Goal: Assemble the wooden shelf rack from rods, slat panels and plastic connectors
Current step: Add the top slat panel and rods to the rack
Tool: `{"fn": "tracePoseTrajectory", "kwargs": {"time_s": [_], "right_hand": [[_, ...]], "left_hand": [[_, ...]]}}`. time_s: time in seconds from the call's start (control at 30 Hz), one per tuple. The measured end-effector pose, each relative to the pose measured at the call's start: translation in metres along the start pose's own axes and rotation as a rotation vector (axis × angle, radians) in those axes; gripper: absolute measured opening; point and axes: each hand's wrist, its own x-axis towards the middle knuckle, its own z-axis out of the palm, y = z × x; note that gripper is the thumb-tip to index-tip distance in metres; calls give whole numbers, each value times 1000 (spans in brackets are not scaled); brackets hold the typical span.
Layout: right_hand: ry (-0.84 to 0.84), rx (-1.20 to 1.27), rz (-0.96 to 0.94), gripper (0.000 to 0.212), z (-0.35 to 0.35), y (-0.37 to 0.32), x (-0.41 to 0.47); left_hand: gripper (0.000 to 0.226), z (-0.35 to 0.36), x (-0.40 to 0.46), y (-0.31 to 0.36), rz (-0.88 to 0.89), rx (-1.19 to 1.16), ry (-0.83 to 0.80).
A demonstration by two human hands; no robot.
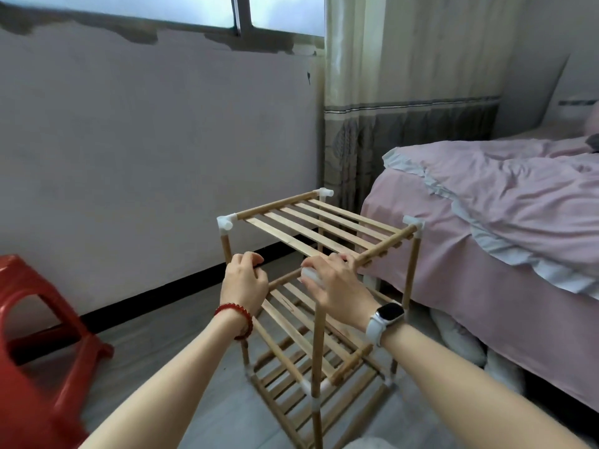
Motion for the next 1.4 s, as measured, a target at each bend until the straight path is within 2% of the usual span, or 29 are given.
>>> {"fn": "tracePoseTrajectory", "kwargs": {"time_s": [0.17,0.27,0.37,0.47,0.6,0.67,0.77,0.83,0.9,0.97,1.07,1.2,1.4], "right_hand": [[24,47,-67,28,-23,48,-20],[179,-109,-5,28,-35,81,-33],[292,-290,102,25,-45,101,-46],[294,-389,262,40,-46,112,-54],[247,-497,445,46,-46,113,-50],[242,-494,436,46,-43,103,-44],[188,-451,302,44,-34,77,-36],[87,-270,213,38,-26,48,-28],[-140,-108,161,33,-15,20,-21],[-351,-41,90,30,13,-16,-12],[-533,3,35,31,66,-54,0],[-707,16,31,34,158,-83,17],[-772,19,171,35,317,-62,40]], "left_hand": [[33,3,14,12,182,333,9],[44,7,28,20,165,469,-19],[58,18,42,23,131,601,-120],[60,27,48,22,84,567,-211],[54,31,47,22,129,538,-213],[56,25,47,21,147,504,-263],[56,7,40,19,155,358,-303],[51,-11,26,13,177,267,-235],[47,-27,12,-2,191,247,-199],[44,-49,-5,-38,132,252,-184],[39,-69,-28,-96,18,260,-164],[36,-78,-52,-188,-168,303,-186],[40,-33,-63,-319,-492,322,-346]]}}
